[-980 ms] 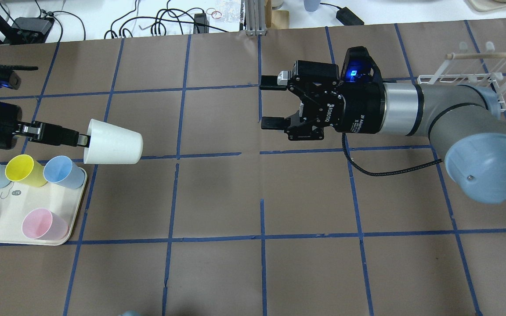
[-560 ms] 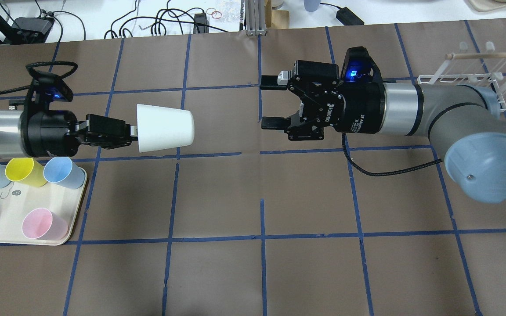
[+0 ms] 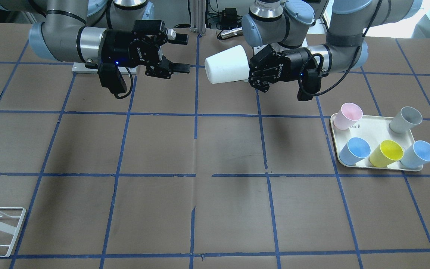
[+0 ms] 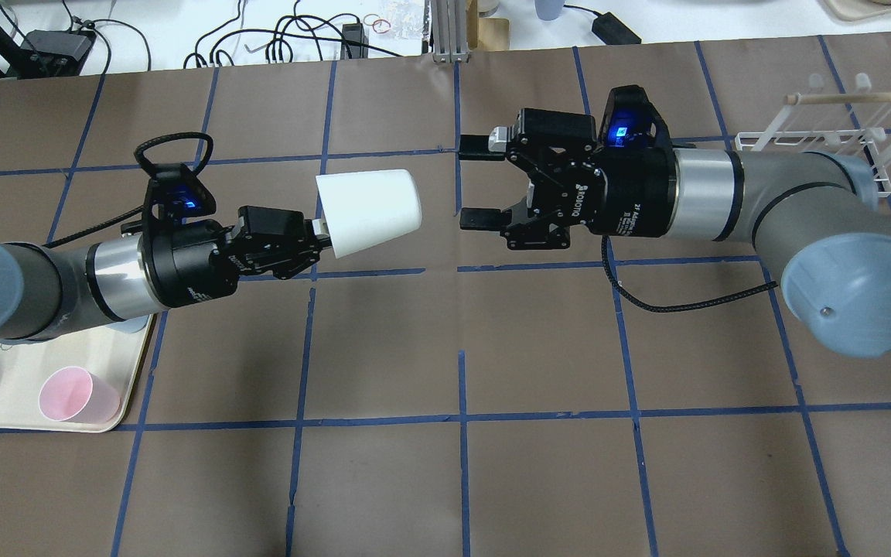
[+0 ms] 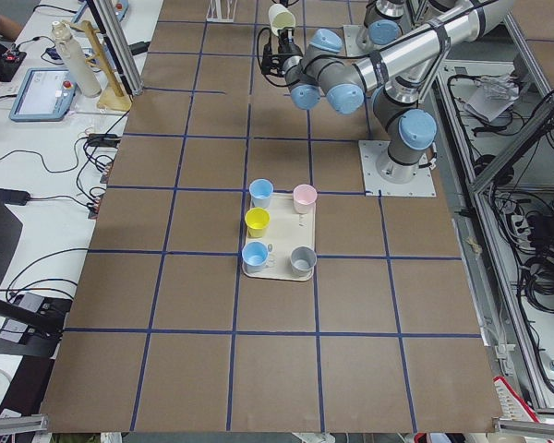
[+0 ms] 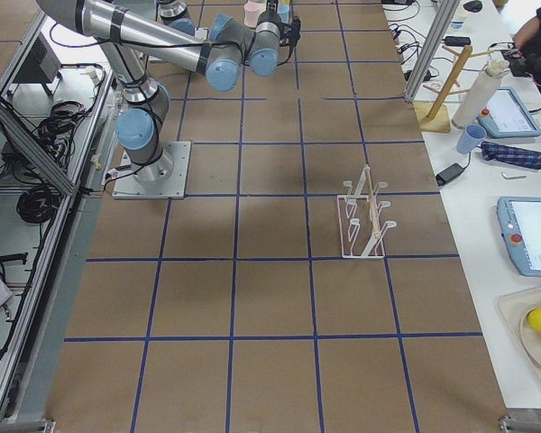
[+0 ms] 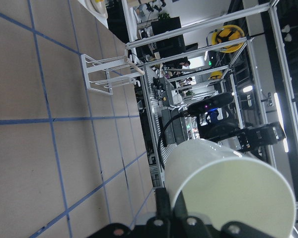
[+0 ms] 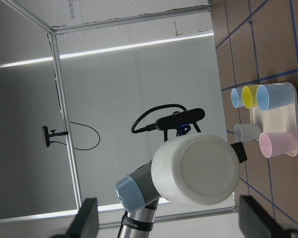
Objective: Transfer IKEA cup to right arm and place on rack
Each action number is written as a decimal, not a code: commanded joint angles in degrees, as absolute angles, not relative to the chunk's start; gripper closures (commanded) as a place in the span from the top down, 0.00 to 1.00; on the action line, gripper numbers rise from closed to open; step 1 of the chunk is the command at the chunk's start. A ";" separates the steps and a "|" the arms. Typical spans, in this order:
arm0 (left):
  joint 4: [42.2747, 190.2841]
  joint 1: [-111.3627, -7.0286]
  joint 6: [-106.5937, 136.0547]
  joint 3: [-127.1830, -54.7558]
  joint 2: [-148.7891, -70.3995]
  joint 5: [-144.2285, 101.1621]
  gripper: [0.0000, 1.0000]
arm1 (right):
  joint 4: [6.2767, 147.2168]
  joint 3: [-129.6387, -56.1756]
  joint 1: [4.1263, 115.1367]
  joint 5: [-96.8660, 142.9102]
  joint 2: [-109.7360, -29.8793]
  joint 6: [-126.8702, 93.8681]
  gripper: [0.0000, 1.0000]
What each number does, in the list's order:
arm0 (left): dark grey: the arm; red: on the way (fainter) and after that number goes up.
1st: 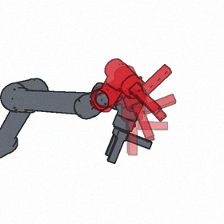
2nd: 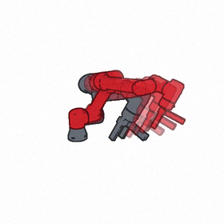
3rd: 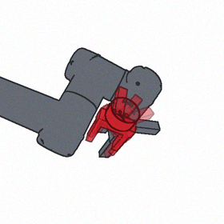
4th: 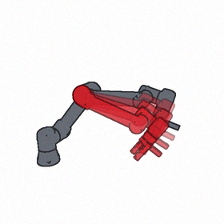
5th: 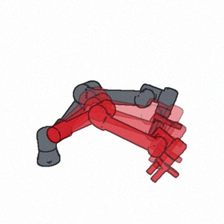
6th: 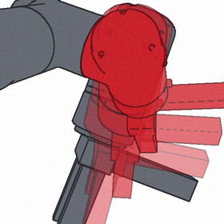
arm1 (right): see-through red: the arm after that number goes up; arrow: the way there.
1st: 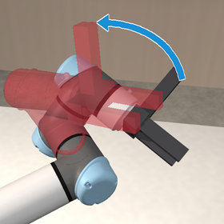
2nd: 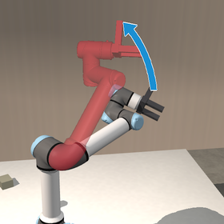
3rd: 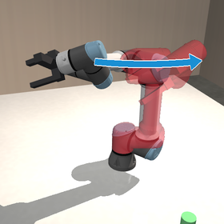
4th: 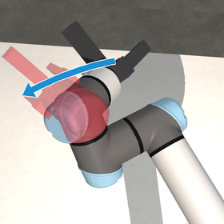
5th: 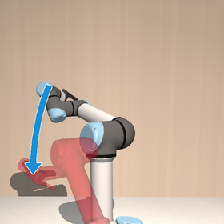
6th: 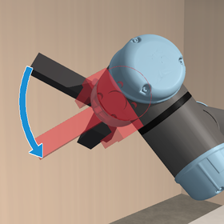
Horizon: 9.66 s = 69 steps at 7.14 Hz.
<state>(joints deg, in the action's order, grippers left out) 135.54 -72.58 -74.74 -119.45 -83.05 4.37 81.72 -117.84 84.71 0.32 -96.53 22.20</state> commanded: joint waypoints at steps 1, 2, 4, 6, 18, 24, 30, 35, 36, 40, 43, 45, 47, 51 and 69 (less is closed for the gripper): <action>137.80 -75.84 -74.88 -119.79 -82.45 0.27 0.00 | 81.65 -117.77 84.73 0.26 -94.93 22.50 1.00; 139.29 -76.20 -74.71 -119.79 -81.66 0.26 0.00 | 81.56 -117.69 84.64 0.35 -94.92 22.41 1.00; 140.71 -77.42 -74.97 -119.79 -80.51 0.26 0.00 | 81.12 -117.77 84.99 0.18 -95.18 22.24 1.00; 140.80 -77.70 -74.45 -119.79 -79.46 0.18 0.00 | 80.95 -118.04 85.16 0.00 -95.62 21.89 1.00; 140.71 -77.78 -74.27 -119.79 -79.10 0.35 0.00 | 73.84 -118.30 85.25 -1.32 -100.02 22.15 0.59; 140.71 -77.70 -74.00 -119.45 -78.84 0.35 0.84 | 72.69 -117.25 84.38 -1.23 -99.32 21.45 0.24; 138.43 -72.71 -63.72 -113.55 -84.44 8.41 1.00 | 72.95 -107.61 69.46 -20.84 -99.23 14.86 0.15; 117.46 -71.28 -51.01 -112.42 -96.66 21.96 1.00 | 90.04 -97.65 68.55 -57.52 -98.53 20.00 0.13; 109.59 -71.28 -46.02 -112.50 -99.12 24.76 1.00 | 92.87 -97.65 68.55 -61.66 -98.44 26.48 0.13; 78.22 -76.52 -9.93 -111.97 -102.66 39.76 1.00 | 105.35 -96.86 68.55 -77.40 -91.69 35.95 0.13; 73.72 -86.81 -0.53 -101.91 -99.07 70.35 1.00 | 111.88 -96.59 64.71 -82.36 -87.19 36.21 0.13; 76.37 -90.60 -0.70 -97.66 -93.81 87.64 1.00 | 113.80 -95.63 62.76 -82.00 -85.09 36.21 0.13; 85.12 -90.35 -0.97 -94.15 -88.70 89.37 1.00 | 114.87 -92.82 61.71 -81.74 -81.58 36.30 0.13; 92.98 -89.82 0.97 -86.22 -87.63 90.70 1.00 | 120.64 -92.37 60.47 -81.47 -76.74 38.32 0.13; 88.68 -88.77 -2.81 -89.38 -89.74 90.17 1.00 | 126.21 -93.08 60.91 -82.53 -68.11 34.10 0.51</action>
<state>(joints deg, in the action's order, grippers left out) 88.50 -88.95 -2.84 -89.28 -89.91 90.10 126.23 -93.07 60.85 -82.32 -68.28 34.17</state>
